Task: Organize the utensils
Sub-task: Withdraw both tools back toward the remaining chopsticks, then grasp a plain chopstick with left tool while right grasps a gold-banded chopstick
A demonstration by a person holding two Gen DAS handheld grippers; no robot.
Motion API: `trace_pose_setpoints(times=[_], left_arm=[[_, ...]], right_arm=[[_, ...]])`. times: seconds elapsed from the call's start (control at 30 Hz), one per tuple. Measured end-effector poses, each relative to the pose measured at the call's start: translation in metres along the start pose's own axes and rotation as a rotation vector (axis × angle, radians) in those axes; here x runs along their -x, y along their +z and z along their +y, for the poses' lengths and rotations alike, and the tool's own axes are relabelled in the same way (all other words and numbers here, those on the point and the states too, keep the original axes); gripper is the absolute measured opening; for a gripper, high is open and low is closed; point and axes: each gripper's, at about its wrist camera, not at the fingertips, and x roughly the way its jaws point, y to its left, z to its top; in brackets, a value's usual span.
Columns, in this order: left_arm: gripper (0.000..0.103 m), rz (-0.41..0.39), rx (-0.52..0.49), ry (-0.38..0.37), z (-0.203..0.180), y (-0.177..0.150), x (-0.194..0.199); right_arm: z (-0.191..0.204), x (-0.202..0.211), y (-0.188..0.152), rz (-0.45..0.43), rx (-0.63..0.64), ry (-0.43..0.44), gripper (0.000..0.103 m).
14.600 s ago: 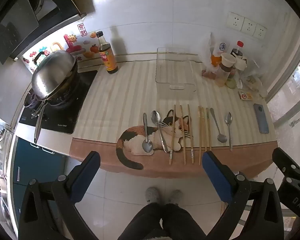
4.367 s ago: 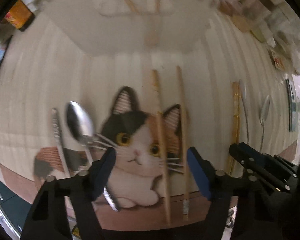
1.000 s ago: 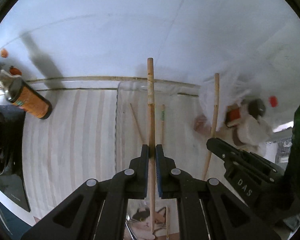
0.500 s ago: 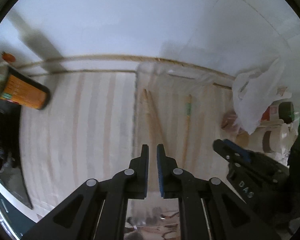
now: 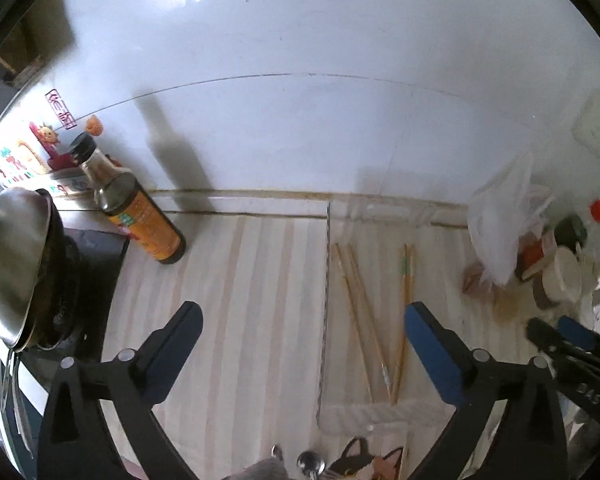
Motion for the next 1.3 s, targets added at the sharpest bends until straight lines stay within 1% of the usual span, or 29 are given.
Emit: trace_pose_setpoints(times=[0.07, 0.17, 0.27, 0.33, 0.37, 0.4, 0.43, 0.47, 0.5, 0.6, 0.63, 0.67, 0.7, 0.77, 0.8, 0.83, 0.87, 0.9, 0.93, 0.97, 1.0, 1.07, 1.2, 1.23, 1.3], left_arm=[[0.103, -0.010, -0.008, 0.010, -0.003, -0.013, 0.003], [0.103, 0.000, -0.011, 0.009, -0.009, -0.036, 0.004], [0.103, 0.062, -0.017, 0.003, -0.019, -0.068, -0.001], [0.103, 0.119, -0.050, 0.011, -0.031, -0.093, -0.009], [0.103, 0.146, -0.060, 0.005, -0.037, -0.106, -0.014], [0.103, 0.181, -0.068, -0.011, -0.044, -0.119, -0.020], [0.102, 0.229, -0.077, -0.026, -0.053, -0.135, -0.029], [0.102, 0.263, -0.085, -0.036, -0.060, -0.146, -0.035], [0.100, 0.296, -0.093, -0.053, -0.067, -0.157, -0.042], [0.090, 0.378, -0.127, -0.102, -0.093, -0.188, -0.060], [0.084, 0.409, -0.144, -0.122, -0.103, -0.198, -0.067], [0.073, 0.427, -0.154, -0.132, -0.110, -0.204, -0.072], [0.068, 0.446, -0.168, -0.130, -0.116, -0.210, -0.078], [0.053, 0.478, -0.181, -0.135, -0.127, -0.219, -0.088], [0.050, 0.484, -0.187, -0.133, -0.130, -0.222, -0.092], [0.040, 0.490, -0.200, -0.123, -0.133, -0.226, -0.095], [0.034, 0.483, -0.213, -0.114, -0.136, -0.228, -0.096], [0.026, 0.459, -0.230, -0.111, -0.138, -0.228, -0.093], [0.016, 0.451, -0.245, -0.098, -0.139, -0.229, -0.092], [0.007, 0.452, -0.245, -0.103, -0.137, -0.230, -0.091], [0.005, 0.460, -0.235, -0.107, -0.133, -0.231, -0.091], [0.005, 0.457, -0.231, -0.080, -0.120, -0.233, -0.090], [0.005, 0.459, -0.186, -0.064, -0.094, -0.239, -0.088], [0.005, 0.461, -0.170, -0.070, -0.090, -0.240, -0.087], [0.005, 0.461, -0.152, -0.076, -0.085, -0.242, -0.086]], right_arm=[[-0.010, 0.010, -0.020, -0.018, -0.006, -0.037, 0.072], [-0.025, 0.012, -0.049, 0.004, -0.045, -0.036, 0.072], [-0.040, 0.005, -0.084, 0.053, -0.086, -0.036, 0.071], [-0.053, -0.003, -0.110, 0.097, -0.123, -0.030, 0.061], [-0.059, -0.007, -0.122, 0.119, -0.142, -0.029, 0.047], [-0.067, -0.011, -0.135, 0.141, -0.163, -0.026, 0.041], [-0.073, -0.014, -0.146, 0.152, -0.182, -0.023, 0.038], [-0.083, -0.016, -0.157, 0.163, -0.204, -0.027, 0.032], [-0.087, -0.019, -0.164, 0.173, -0.213, -0.036, 0.031], [-0.107, -0.026, -0.182, 0.204, -0.242, -0.060, 0.029], [-0.111, -0.027, -0.187, 0.210, -0.246, -0.069, 0.029], [-0.116, -0.029, -0.191, 0.215, -0.253, -0.079, 0.029], [-0.121, -0.029, -0.193, 0.219, -0.263, -0.086, 0.029], [-0.128, -0.031, -0.197, 0.226, -0.282, -0.089, 0.029], [-0.130, -0.030, -0.199, 0.226, -0.289, -0.091, 0.029], [-0.131, -0.029, -0.201, 0.227, -0.292, -0.090, 0.029], [-0.132, -0.029, -0.203, 0.230, -0.295, -0.085, 0.029], [-0.131, -0.028, -0.204, 0.233, -0.296, -0.082, 0.029], [-0.130, -0.028, -0.205, 0.239, -0.293, -0.075, 0.029], [-0.128, -0.029, -0.206, 0.245, -0.288, -0.069, 0.029], [-0.125, -0.031, -0.207, 0.254, -0.282, -0.058, 0.029], [-0.114, -0.034, -0.208, 0.274, -0.259, -0.026, 0.029], [-0.077, -0.047, -0.208, 0.306, -0.161, 0.018, 0.029], [-0.068, -0.052, -0.209, 0.316, -0.137, 0.023, 0.029], [-0.055, -0.065, -0.212, 0.338, -0.094, -0.001, 0.029]])
